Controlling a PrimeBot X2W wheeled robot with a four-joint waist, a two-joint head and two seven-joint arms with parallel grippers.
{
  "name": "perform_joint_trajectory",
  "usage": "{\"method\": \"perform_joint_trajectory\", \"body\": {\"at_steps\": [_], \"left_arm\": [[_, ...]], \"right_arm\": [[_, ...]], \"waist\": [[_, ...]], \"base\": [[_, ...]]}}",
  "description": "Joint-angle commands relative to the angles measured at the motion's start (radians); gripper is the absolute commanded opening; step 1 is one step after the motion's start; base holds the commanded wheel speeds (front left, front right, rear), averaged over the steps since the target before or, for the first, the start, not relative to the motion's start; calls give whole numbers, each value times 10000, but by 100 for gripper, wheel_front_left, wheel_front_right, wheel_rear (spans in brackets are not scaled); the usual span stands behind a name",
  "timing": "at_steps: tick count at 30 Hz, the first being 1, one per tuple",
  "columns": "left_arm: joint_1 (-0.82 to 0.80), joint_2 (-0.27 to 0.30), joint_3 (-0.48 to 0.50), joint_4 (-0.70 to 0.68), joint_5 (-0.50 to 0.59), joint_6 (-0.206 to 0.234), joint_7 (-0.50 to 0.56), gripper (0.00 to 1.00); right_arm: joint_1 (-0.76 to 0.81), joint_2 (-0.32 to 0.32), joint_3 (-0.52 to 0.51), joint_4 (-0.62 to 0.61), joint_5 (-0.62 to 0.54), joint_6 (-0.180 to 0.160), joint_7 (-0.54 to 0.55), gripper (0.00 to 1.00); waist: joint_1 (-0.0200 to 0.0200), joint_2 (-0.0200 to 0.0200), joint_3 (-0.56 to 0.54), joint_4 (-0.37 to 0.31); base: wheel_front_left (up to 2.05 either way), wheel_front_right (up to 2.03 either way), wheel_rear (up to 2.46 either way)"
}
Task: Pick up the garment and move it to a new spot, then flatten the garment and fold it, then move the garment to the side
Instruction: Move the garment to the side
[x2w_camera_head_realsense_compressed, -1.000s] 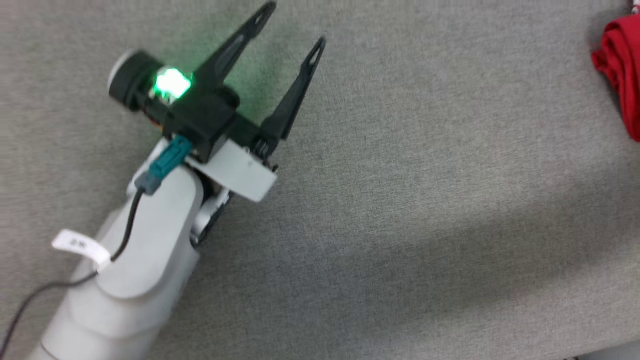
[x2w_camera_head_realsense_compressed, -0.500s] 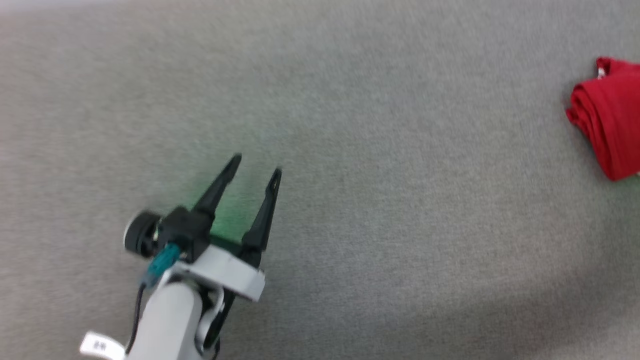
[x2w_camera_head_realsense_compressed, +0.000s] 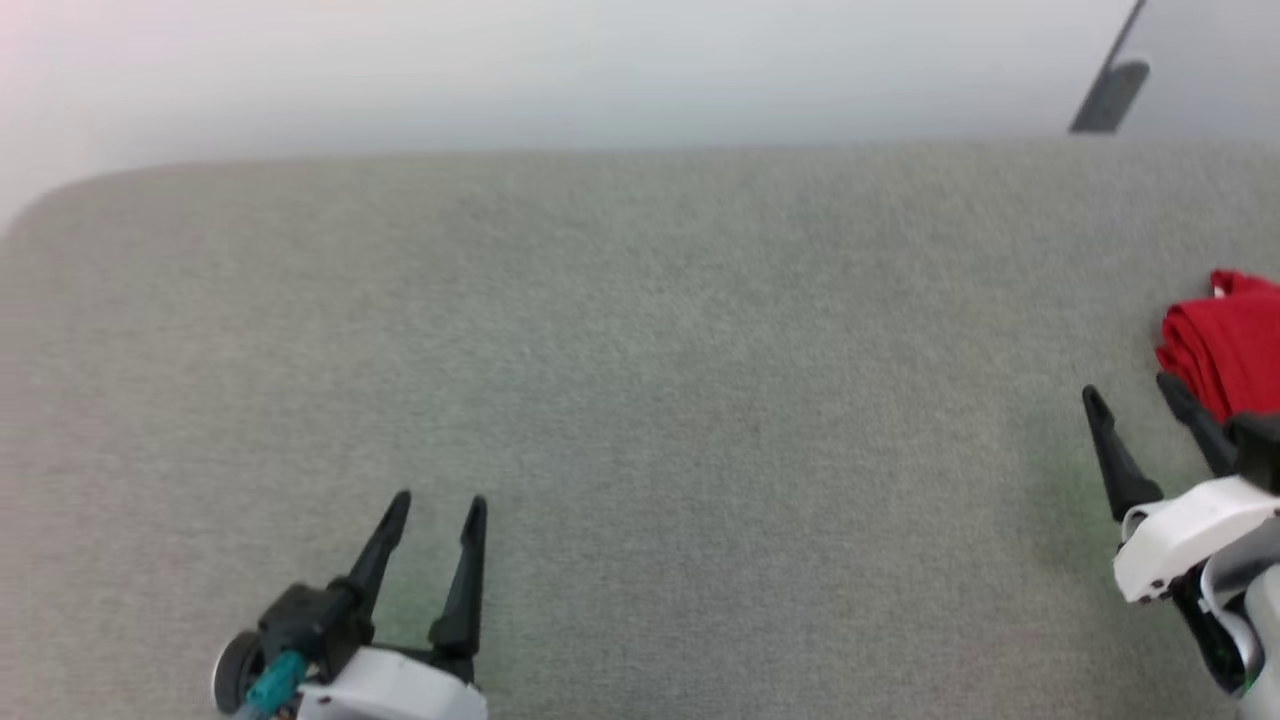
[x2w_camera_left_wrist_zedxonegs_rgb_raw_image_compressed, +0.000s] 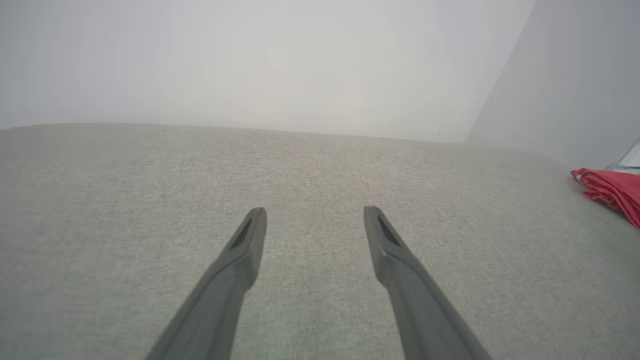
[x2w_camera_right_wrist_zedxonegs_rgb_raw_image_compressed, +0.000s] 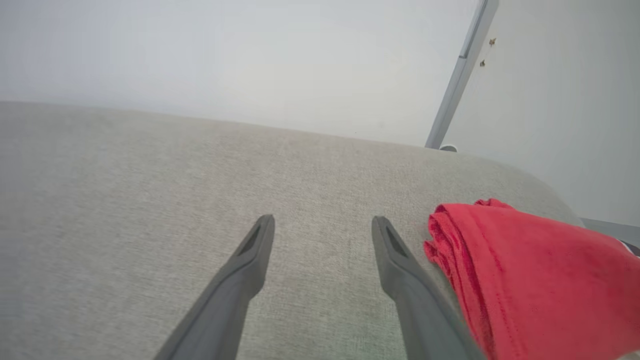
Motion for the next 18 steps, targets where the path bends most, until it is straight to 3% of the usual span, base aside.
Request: {"method": "perform_joint_trajectory", "body": {"at_steps": [1,18], "left_arm": [[255,-48,111,-56,-16,-22,6,100],[1448,239,638,-887,-60,-21,6,100]], "right_arm": [[318,109,-187,-199,-33,-16,-45,100],[2930,1141,-1968,-3212,-588,-16,-46,100]], "waist": [[0,0,-844,578],[0,0,-1690,962]], "base": [[0,0,0],[0,0,0]]}}
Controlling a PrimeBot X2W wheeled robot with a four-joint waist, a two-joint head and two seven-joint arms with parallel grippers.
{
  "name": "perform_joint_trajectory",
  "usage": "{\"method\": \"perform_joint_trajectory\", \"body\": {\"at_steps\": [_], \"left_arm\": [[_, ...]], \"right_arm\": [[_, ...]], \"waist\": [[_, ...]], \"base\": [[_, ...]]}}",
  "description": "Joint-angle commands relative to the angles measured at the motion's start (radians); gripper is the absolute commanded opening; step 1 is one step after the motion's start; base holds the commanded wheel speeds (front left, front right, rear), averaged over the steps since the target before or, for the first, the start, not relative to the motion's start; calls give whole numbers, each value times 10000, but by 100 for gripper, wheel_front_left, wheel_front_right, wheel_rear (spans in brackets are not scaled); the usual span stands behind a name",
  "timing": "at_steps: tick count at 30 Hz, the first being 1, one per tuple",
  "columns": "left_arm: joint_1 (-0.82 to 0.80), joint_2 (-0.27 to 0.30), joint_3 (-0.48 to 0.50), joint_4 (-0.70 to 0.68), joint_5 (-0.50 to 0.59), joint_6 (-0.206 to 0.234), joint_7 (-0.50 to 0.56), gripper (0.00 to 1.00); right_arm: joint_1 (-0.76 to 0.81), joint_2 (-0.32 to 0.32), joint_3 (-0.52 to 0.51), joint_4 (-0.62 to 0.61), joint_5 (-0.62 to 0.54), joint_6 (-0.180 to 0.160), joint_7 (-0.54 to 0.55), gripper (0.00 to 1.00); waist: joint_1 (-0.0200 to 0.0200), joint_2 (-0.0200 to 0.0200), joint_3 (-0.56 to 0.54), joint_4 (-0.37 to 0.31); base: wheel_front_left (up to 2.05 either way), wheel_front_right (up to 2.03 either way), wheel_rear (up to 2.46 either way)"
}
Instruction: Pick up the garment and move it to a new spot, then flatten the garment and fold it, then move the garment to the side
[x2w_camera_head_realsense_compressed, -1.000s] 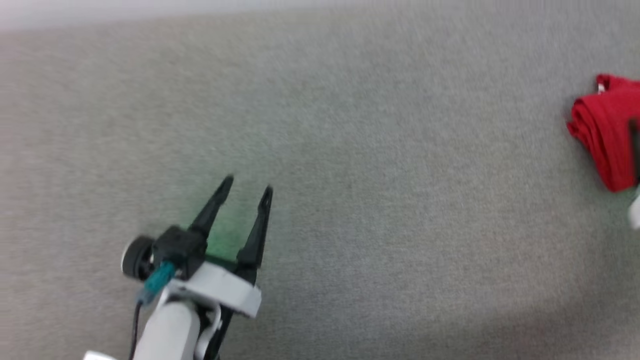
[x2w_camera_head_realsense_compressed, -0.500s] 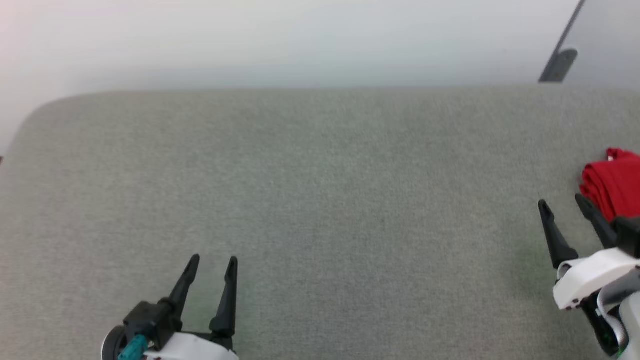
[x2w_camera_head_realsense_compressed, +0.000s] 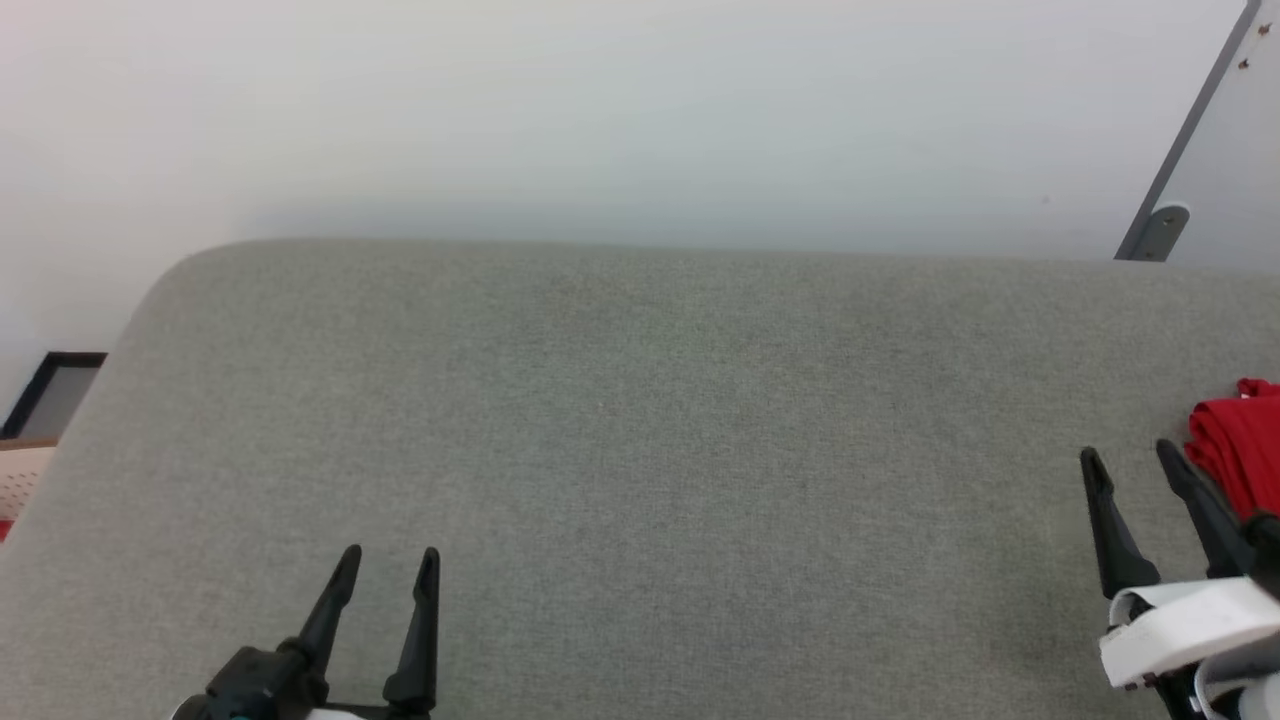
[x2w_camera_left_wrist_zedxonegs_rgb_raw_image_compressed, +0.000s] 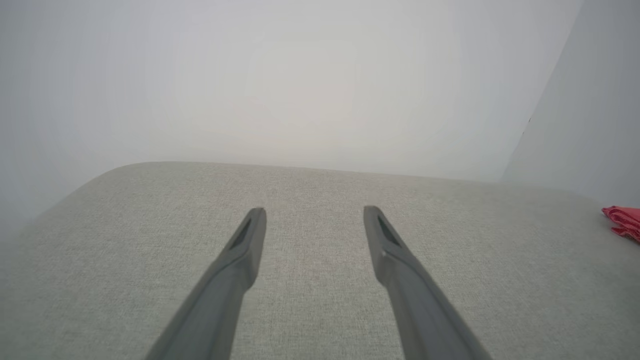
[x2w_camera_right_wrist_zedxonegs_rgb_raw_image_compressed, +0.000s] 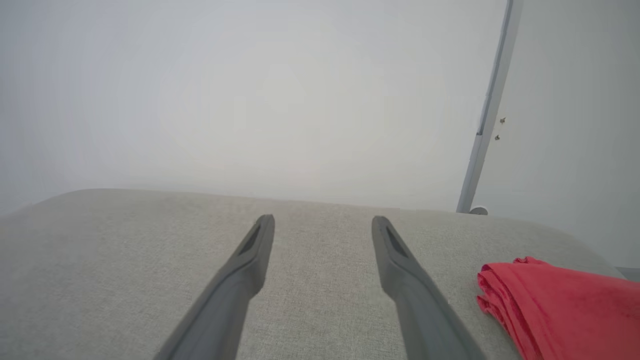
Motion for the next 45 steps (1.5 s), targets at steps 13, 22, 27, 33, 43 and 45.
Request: {"method": "perform_joint_trajectory", "body": {"at_steps": [13,22,27,33,43,45], "left_arm": [[842,88,154,-788,-60,-22,6,100],[1355,44,310,-1329,-23,-23,6,100],[1325,18,309,-1356,-2,-22,6,100],[1238,60,281,-1393,16,-23,6,100],[1235,26,310,-1422,59,-22,6,100],[1217,20,315,-1439,73,-22,6,100]], "right_arm": [[1703,651,-1169,-1677,-483,-16,-46,100],[2449,1023,-1756,-2431,-648,-16,99,100],[2512,1168,-1822,-2655,-702,-16,206,100],[2520,1249,-1810,-2754,-705,-16,252,100],[2554,1293,-1689,-2789,-721,-16,306,100],[2525,1300,-1679,-2791,-701,-16,306,100]], "waist": [[0,0,-287,191],[0,0,-241,249],[0,0,-224,260],[0,0,-208,248],[0,0,-179,241],[0,0,-179,250]], "base": [[0,0,0],[0,0,0],[0,0,0],[0,0,0],[0,0,0],[0,0,0]]}}
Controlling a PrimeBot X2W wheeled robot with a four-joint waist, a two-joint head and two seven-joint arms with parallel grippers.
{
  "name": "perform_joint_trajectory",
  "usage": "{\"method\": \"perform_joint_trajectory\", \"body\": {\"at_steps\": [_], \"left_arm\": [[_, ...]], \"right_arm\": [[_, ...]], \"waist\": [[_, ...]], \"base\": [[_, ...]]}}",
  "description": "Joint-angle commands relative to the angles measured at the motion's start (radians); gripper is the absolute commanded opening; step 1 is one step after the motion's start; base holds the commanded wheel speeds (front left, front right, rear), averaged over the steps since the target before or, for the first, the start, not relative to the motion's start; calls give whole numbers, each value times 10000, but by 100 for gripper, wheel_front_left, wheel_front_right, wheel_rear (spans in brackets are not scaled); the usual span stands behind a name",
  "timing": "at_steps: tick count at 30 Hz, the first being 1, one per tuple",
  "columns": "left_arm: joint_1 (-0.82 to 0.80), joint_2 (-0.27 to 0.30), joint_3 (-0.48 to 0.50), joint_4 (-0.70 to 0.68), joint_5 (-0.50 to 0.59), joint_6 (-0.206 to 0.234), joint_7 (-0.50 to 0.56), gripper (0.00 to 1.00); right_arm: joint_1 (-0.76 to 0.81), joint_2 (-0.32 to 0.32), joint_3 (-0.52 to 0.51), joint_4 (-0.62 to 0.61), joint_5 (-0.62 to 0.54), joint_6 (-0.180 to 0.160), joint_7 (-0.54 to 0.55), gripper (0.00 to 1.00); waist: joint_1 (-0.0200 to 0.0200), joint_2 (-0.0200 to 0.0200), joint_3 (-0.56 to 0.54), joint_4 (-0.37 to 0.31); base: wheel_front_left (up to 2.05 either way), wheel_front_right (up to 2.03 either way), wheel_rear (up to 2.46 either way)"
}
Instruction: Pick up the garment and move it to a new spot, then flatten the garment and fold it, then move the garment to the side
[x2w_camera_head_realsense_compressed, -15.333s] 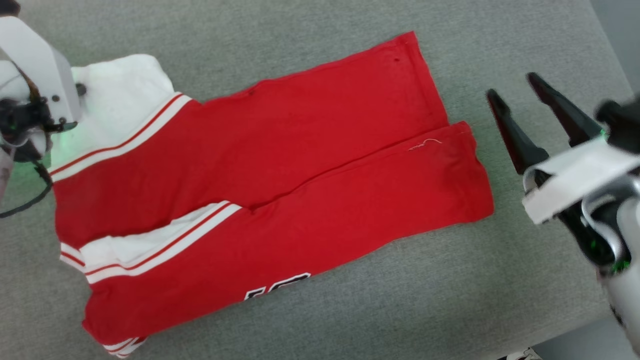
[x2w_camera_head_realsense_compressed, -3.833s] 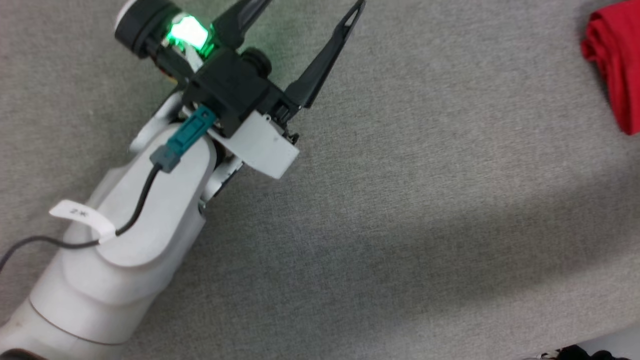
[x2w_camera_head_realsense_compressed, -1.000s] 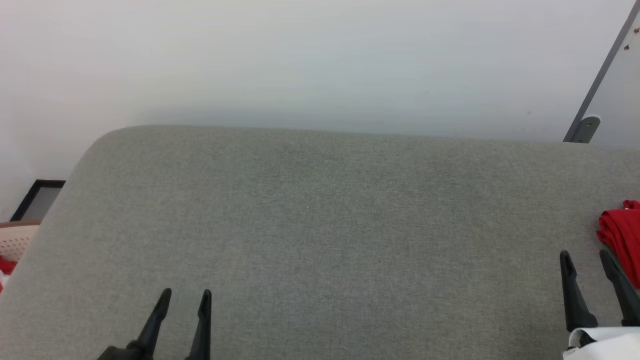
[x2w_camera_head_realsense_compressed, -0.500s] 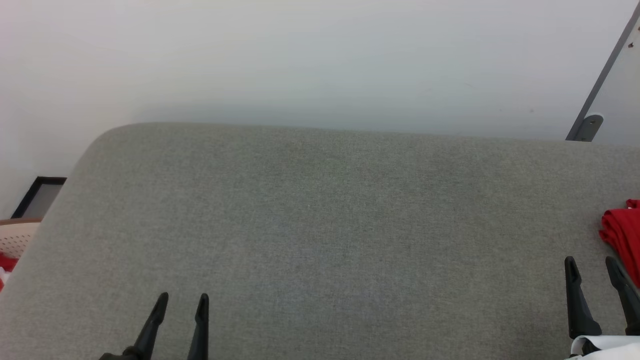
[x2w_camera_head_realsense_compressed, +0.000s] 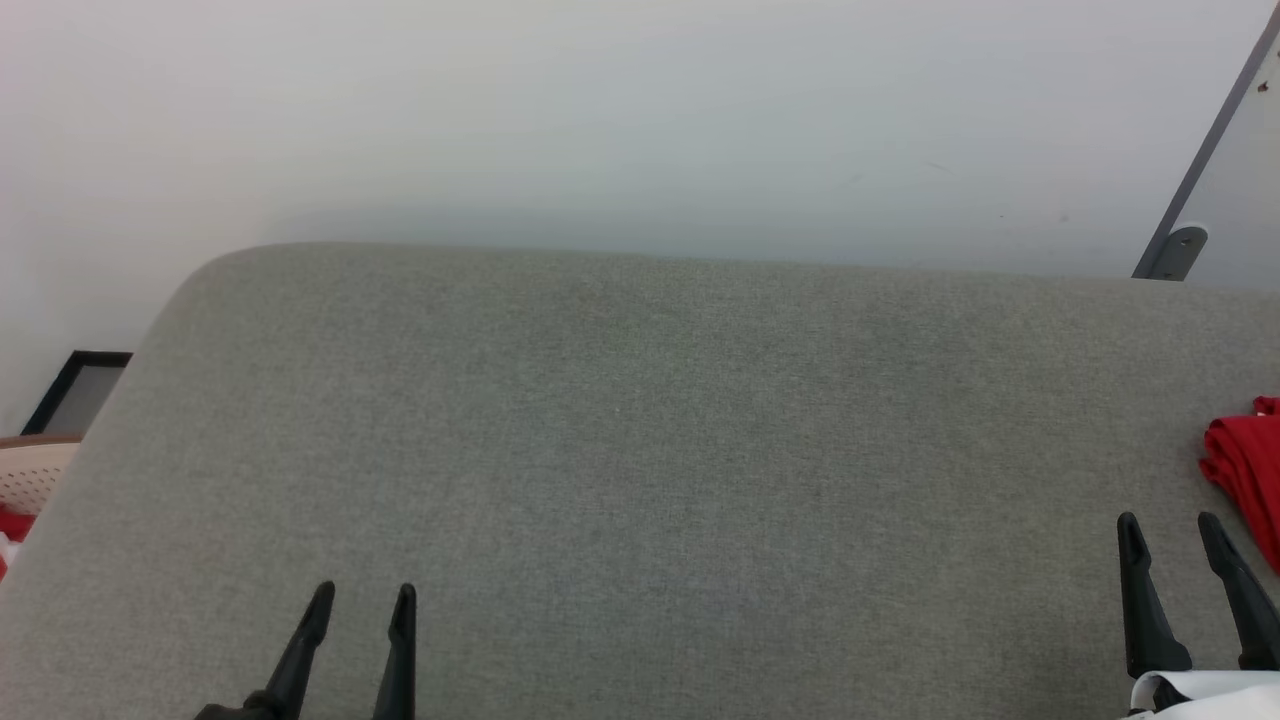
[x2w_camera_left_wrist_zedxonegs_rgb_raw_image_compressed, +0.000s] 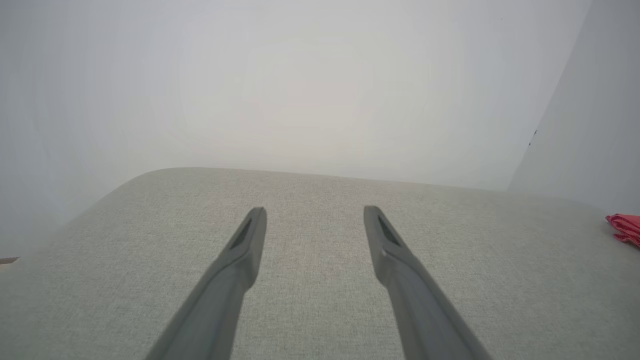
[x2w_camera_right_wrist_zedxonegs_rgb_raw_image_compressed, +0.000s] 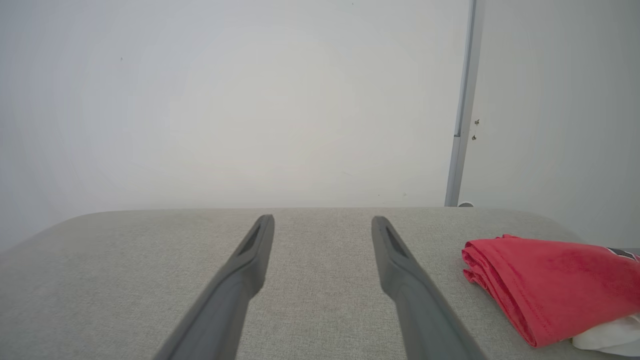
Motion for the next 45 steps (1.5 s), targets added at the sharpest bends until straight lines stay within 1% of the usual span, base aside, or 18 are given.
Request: {"method": "perform_joint_trajectory", "body": {"at_steps": [1,16,17,19,32,45], "left_arm": [[-74,-10,15,-44,49,-20,6,100],[52,-116,182,-189,74,-20,6,100],[17,-118,150,-122,60,2,-2,0],[64,-181,106,55,33,2,2,0],[-445,-187,134,458,-2515,17,522,0],[-924,-218,182,896,-4657,-3,993,0]], "right_arm": [[38,38,3,-35,13,-16,17,100],[-126,118,190,64,178,-16,-11,100],[-16,112,158,80,133,0,9,0],[44,193,165,265,161,0,40,0],[-296,412,47,555,2405,-1,635,0],[-596,604,-64,809,4312,-3,1150,0]], "waist": [[0,0,-1,8],[0,0,36,-46],[0,0,32,-35],[0,0,34,-35],[0,0,64,-106],[0,0,93,-175]], "base": [[0,0,0],[0,0,0],[0,0,0],[0,0,0],[0,0,0],[0,0,0]]}}
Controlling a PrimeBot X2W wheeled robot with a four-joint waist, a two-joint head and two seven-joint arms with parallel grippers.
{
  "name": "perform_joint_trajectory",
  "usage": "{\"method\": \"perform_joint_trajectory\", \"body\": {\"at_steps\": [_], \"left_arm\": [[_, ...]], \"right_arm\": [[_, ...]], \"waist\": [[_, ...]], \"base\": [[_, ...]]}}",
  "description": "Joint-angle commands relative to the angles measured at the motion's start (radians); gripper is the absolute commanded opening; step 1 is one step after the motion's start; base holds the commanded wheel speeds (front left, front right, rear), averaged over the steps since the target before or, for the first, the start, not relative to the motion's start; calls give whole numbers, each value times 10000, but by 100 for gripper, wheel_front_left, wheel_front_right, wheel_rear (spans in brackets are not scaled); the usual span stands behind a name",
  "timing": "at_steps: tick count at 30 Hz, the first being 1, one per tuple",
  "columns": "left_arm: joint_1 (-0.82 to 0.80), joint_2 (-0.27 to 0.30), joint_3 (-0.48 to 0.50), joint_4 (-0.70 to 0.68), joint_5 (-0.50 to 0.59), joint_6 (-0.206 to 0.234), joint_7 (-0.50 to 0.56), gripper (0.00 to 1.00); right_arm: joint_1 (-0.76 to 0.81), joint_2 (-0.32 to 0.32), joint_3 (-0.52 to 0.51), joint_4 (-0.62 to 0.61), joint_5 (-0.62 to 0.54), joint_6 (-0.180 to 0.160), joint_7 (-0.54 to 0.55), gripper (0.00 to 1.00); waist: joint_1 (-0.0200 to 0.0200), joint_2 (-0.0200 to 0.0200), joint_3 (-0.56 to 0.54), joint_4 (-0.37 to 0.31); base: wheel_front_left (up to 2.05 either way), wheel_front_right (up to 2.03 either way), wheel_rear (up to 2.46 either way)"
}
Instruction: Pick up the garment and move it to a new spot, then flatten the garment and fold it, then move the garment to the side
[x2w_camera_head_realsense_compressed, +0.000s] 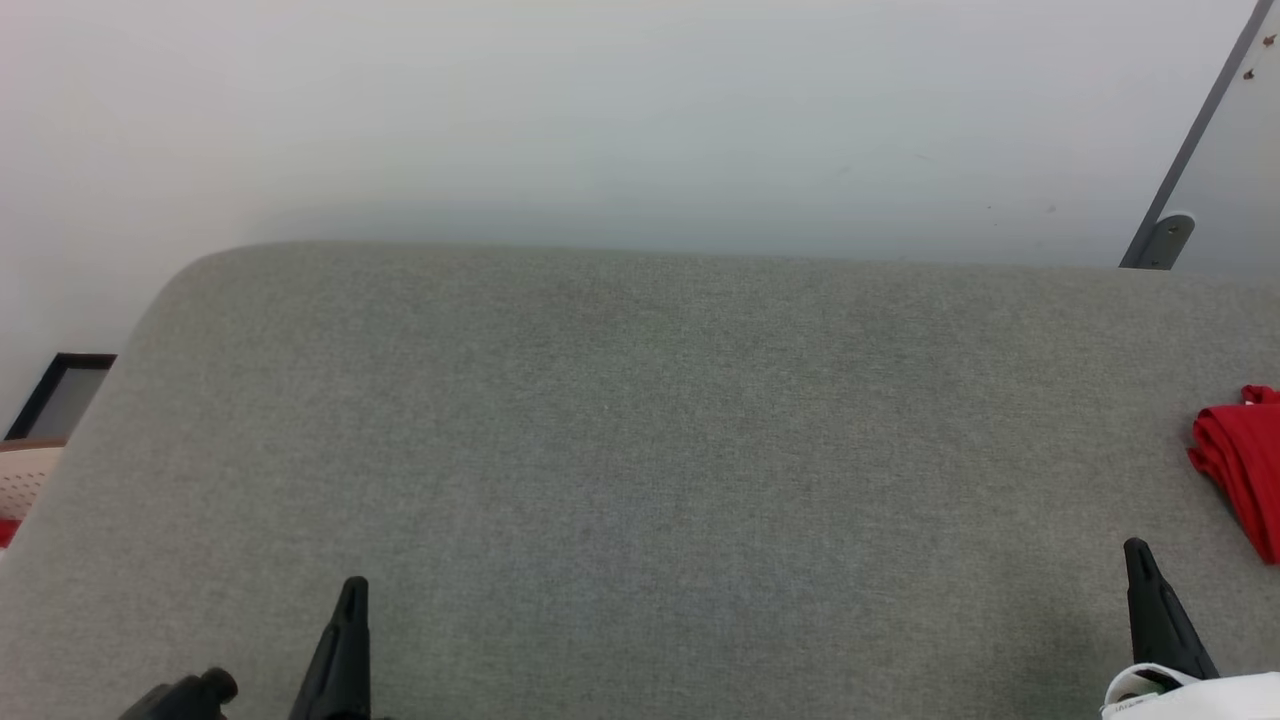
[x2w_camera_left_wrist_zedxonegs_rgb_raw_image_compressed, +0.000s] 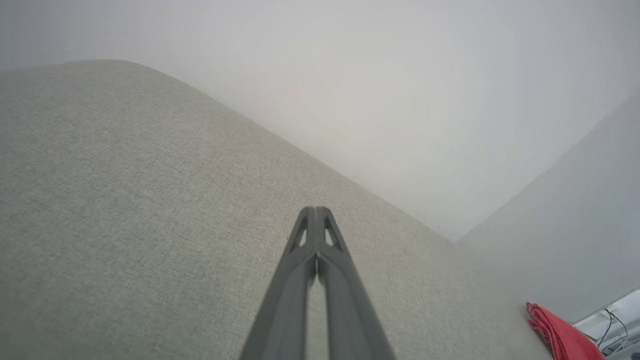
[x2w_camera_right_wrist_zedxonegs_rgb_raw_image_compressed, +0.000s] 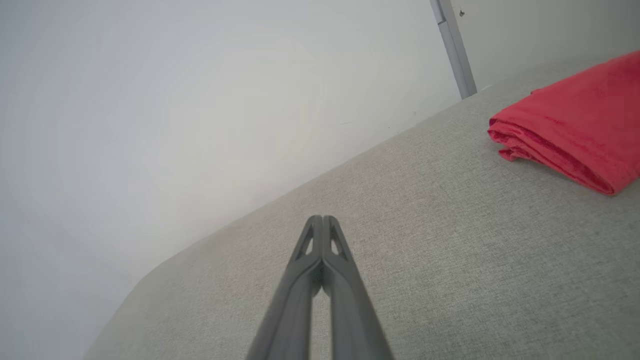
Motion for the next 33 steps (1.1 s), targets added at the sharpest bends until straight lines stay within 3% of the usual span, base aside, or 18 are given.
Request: {"method": "perform_joint_trajectory", "body": {"at_steps": [1,33], "left_arm": [[-286,16,52,-47,-415,-19,60,0],[-1112,-125,261,620,-4322,-32,1037,0]], "right_arm": [[-337,7,-86,-76,387,-3,89,0],[-878,368,-277,403,3953,-6,1048,0]], "waist": [[0,0,4,-9],[0,0,75,-175]], "base": [[0,0,0],[0,0,0]]}}
